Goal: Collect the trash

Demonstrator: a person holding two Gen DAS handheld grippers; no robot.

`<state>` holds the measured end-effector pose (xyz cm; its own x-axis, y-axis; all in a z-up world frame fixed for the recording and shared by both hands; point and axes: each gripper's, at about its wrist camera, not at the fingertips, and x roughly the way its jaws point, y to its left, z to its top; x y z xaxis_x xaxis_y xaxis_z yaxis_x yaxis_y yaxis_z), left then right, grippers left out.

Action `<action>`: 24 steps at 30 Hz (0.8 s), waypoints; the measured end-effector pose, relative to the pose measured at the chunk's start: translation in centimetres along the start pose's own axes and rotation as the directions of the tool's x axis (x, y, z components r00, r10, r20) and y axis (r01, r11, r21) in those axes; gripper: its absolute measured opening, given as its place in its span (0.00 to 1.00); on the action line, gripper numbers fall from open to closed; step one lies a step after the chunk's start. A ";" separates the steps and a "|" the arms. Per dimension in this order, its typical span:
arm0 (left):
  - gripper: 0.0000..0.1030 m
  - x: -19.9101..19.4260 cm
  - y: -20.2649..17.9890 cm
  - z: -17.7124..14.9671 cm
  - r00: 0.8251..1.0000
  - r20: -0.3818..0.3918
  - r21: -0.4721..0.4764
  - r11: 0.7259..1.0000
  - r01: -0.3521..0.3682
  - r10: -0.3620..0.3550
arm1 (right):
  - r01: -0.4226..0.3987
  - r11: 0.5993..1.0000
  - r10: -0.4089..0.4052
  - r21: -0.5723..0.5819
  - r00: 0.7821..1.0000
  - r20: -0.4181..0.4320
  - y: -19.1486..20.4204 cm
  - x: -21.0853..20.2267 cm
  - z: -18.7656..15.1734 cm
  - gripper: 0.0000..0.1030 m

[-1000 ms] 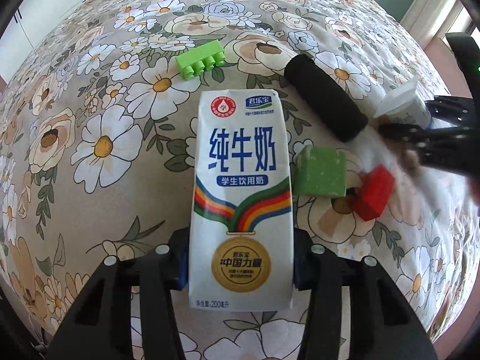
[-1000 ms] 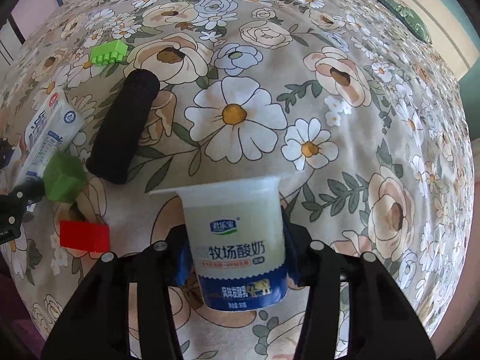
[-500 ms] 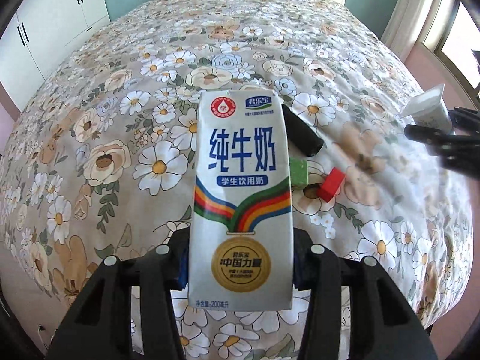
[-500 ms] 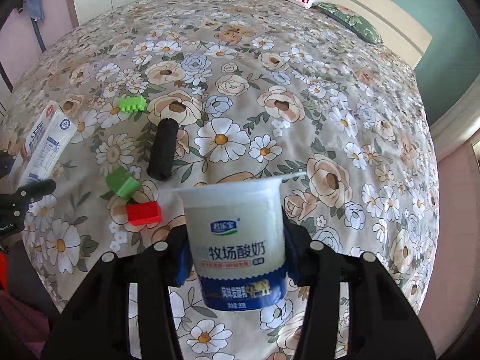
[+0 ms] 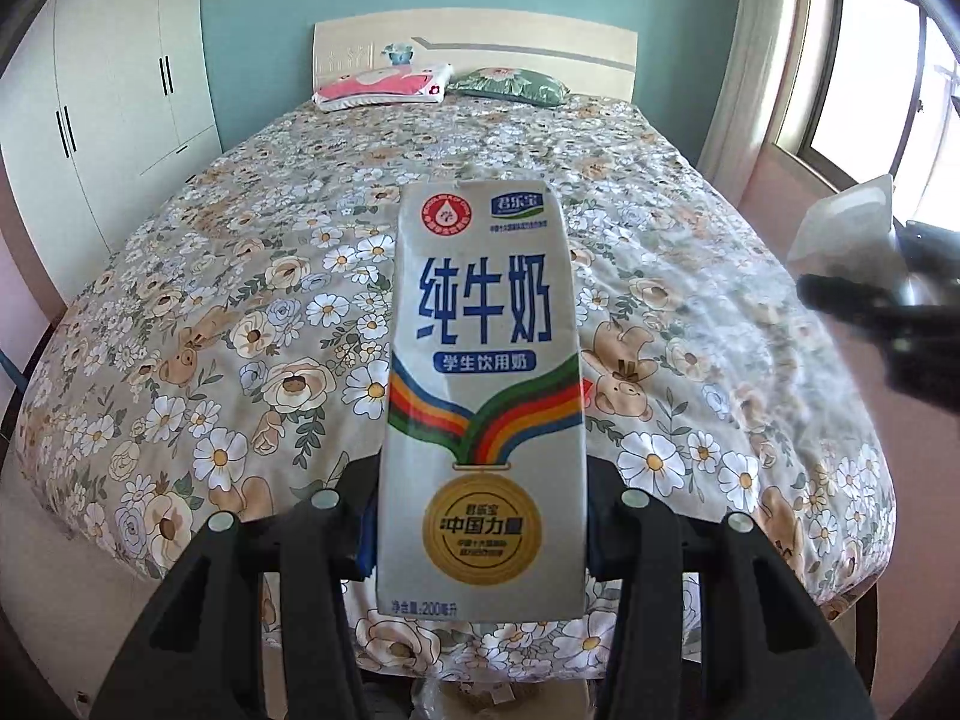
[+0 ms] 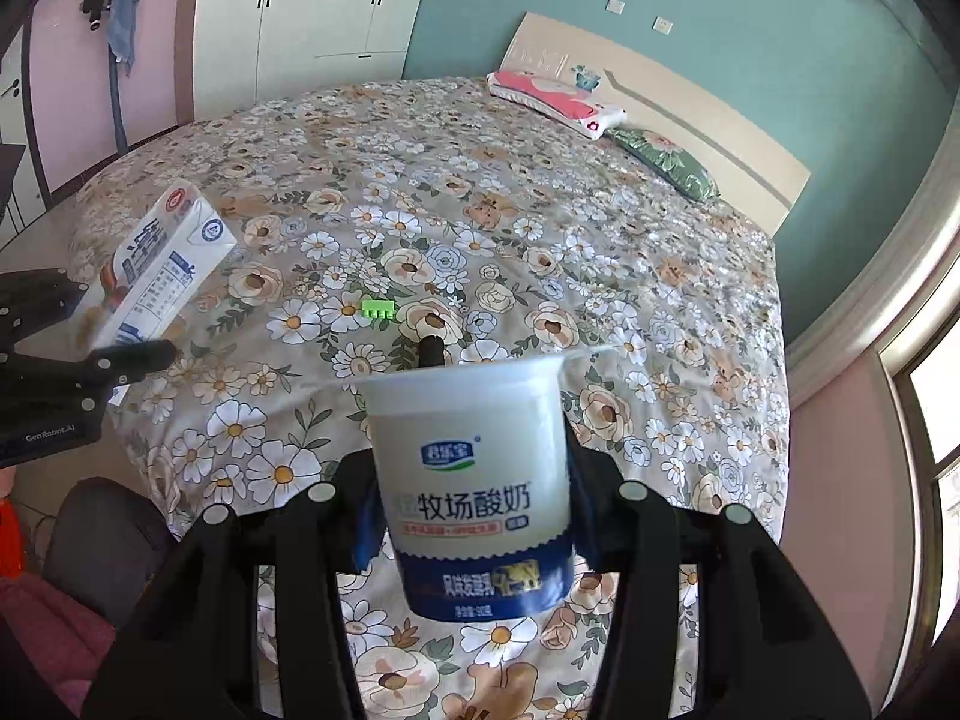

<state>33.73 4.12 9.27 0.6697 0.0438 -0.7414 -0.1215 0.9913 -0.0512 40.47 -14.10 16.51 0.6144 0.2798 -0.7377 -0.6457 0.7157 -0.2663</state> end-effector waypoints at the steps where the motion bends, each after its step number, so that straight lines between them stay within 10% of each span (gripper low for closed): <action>1: 0.48 -1.1 0.0 -0.3 1.000 0.013 0.003 1.000 0.003 -0.003 | 0.004 1.000 -0.004 -0.004 1.000 0.011 0.6 -1.4 0.0 0.48; 12: 0.48 -9.5 0.4 -3.8 0.993 0.110 0.058 0.998 0.024 -0.031 | 0.004 1.000 -0.002 -0.028 0.997 0.080 7.2 -10.6 -3.3 0.48; 24: 0.48 -8.2 1.0 -12.5 0.997 0.000 0.153 0.985 0.078 -0.079 | -0.070 0.997 0.069 0.034 0.997 0.029 12.9 -8.5 -11.6 0.48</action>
<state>18.97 3.21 6.92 0.6772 -0.0345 -0.7350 0.0442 0.9990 -0.0061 21.68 -14.67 12.19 0.5811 0.3470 -0.7361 -0.6716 0.7154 -0.1929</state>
